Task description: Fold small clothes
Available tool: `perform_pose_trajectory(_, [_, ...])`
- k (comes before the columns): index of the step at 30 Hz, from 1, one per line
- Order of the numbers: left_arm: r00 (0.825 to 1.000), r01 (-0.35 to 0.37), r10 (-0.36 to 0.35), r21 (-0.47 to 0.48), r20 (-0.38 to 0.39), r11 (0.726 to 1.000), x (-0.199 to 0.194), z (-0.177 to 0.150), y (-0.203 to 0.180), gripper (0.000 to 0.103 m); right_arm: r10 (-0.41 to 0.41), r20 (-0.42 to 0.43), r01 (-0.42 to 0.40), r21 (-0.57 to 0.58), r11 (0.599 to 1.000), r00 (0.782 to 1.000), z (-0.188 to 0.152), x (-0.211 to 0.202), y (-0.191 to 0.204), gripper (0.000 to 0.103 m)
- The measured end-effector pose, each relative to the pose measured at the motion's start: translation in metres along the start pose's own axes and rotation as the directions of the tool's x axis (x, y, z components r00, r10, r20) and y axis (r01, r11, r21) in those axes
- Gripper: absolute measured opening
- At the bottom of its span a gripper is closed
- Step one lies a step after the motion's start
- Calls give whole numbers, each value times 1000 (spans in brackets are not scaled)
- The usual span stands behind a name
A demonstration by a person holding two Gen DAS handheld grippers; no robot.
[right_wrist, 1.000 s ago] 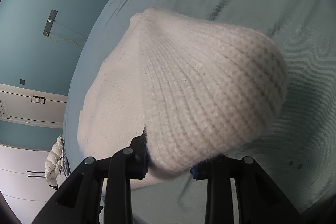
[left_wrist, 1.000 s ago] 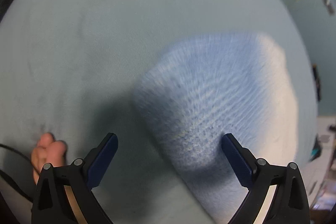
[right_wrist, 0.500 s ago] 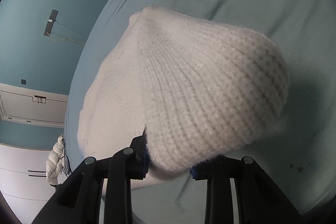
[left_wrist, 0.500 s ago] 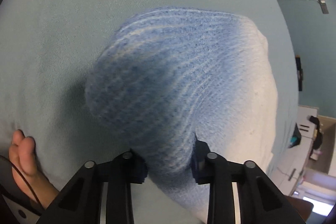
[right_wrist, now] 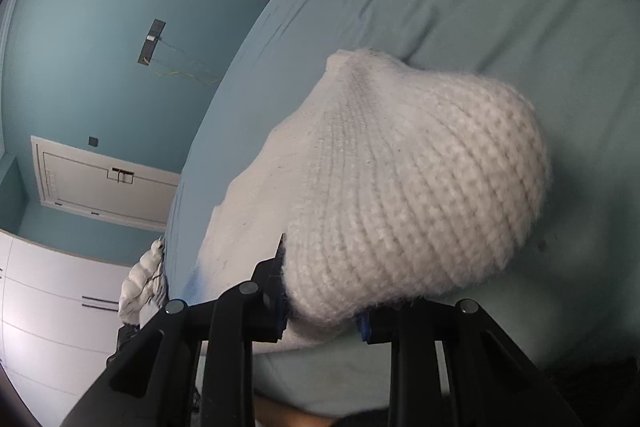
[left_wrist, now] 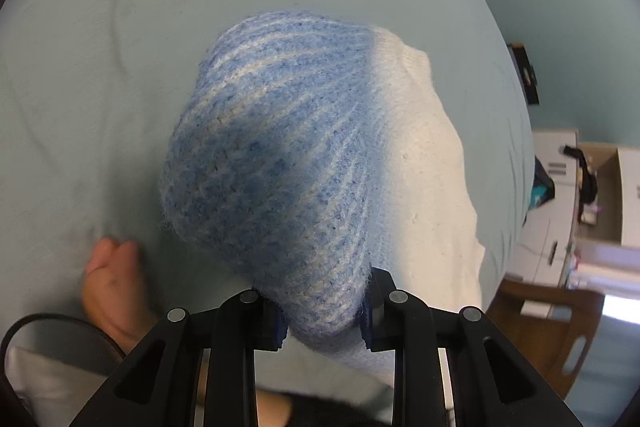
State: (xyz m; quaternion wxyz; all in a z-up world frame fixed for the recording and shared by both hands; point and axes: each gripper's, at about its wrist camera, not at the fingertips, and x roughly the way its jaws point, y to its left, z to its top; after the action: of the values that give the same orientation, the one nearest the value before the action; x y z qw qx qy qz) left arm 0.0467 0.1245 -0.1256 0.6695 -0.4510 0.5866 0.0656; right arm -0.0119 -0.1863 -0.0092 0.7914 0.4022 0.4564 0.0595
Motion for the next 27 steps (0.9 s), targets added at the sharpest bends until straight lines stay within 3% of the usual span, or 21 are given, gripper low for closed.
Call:
perform_pose_trajectory(7, [999,-25,26,25,-24,999,-15,-19,0,26,-78,-107,86,79,993,991,-19,-6,-12,21])
perform_pose_trajectory(14, [998,-61,62,132,3,989,-34,-41,-18,25,-106,-102,110,33,993,989,-21,-20,-1,21])
perform_pose_trajectory(20, [995,-56,58,26,-79,998,-30,-25,-6,25,-83,-157,103,127,987,984,-3,-11,-5,21])
perform_pose_trajectory(23, [996,-15,14,-1,-87,1000,-34,-6,-16,25,-34,-181,59,135,989,983,9,-12,14,21])
perform_pose_trajectory(27, [995,69,-73,-72,-67,995,-39,27,-39,25,24,-177,6,169,986,984,53,-9,43,21])
